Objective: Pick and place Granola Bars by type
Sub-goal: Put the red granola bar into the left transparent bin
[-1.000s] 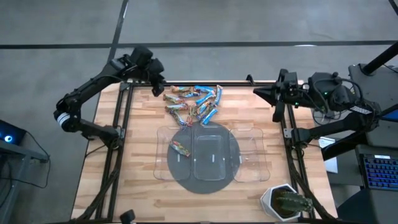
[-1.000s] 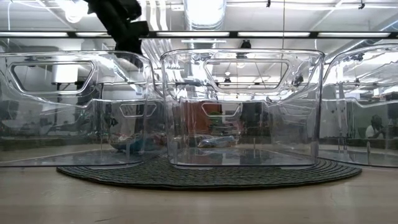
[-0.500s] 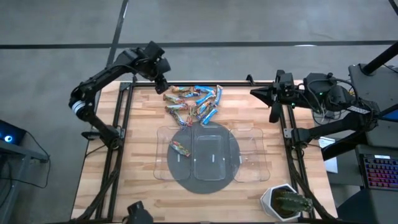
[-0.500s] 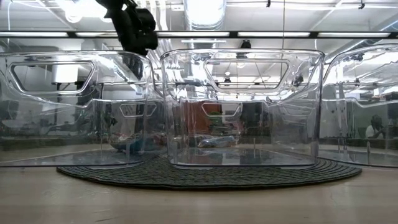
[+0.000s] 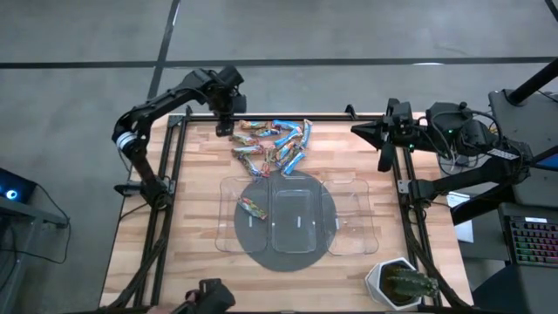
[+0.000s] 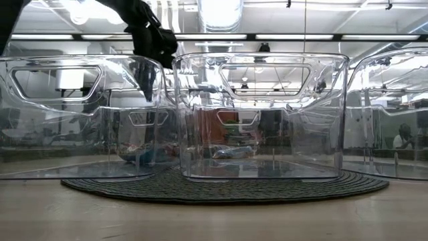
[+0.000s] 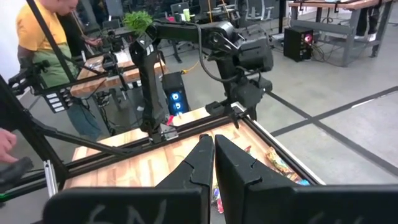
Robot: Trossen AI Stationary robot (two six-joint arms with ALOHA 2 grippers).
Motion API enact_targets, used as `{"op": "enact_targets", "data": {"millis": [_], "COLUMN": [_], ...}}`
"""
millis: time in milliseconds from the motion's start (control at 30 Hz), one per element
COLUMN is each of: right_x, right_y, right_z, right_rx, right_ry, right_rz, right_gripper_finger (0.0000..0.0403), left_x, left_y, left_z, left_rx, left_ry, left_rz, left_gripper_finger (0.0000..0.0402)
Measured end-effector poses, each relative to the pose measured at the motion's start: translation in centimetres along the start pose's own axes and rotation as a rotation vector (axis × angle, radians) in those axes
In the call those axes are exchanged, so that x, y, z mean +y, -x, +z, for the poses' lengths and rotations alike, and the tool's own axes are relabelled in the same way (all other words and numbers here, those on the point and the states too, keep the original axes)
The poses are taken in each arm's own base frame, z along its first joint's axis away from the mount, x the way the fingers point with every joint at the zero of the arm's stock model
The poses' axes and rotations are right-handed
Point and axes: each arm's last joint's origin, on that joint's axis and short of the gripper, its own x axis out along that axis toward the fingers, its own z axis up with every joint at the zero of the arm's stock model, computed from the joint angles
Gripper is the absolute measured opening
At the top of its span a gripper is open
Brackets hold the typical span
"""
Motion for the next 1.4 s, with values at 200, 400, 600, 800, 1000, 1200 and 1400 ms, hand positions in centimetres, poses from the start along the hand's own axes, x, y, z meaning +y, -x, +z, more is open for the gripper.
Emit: {"op": "enact_targets", "data": {"millis": [200,400,600,800,1000,1200,1400], "right_x": [0.0,0.0,-0.1,-0.1,-0.1,-0.1,-0.1], "right_y": [0.0,0.0,0.0,0.0,0.0,0.0,0.0], "right_z": [-0.1,-0.1,-0.3,-0.3,-0.3,-0.3,-0.3], "right_rx": [0.005,0.011,0.034,0.033,0.033,0.033,0.033], "right_ry": [0.002,0.003,0.009,0.005,-0.011,-0.011,-0.010], "right_rz": [-0.001,-0.002,-0.007,-0.005,-0.006,-0.007,-0.007], "right_gripper_finger": [0.0008,0.0008,0.0008,0.0008,0.0008,0.0008,0.0008], "left_x": [0.4,0.7,0.9,1.4,1.3,0.4,-0.2], "left_y": [-2.8,-5.7,-8.2,-10.2,-12.1,-13.7,-14.9], "left_z": [0.8,1.3,1.8,2.5,2.3,1.5,0.8], "left_rx": [0.040,0.084,0.100,0.080,0.109,0.136,0.098], "left_ry": [0.019,0.045,0.034,0.035,0.033,-0.059,-0.110], "left_rz": [-0.049,-0.110,-0.142,-0.125,-0.150,-0.160,-0.080], "left_gripper_finger": [0.0225,0.0225,0.0225,0.0225,0.0225,0.0225,0.0225]}}
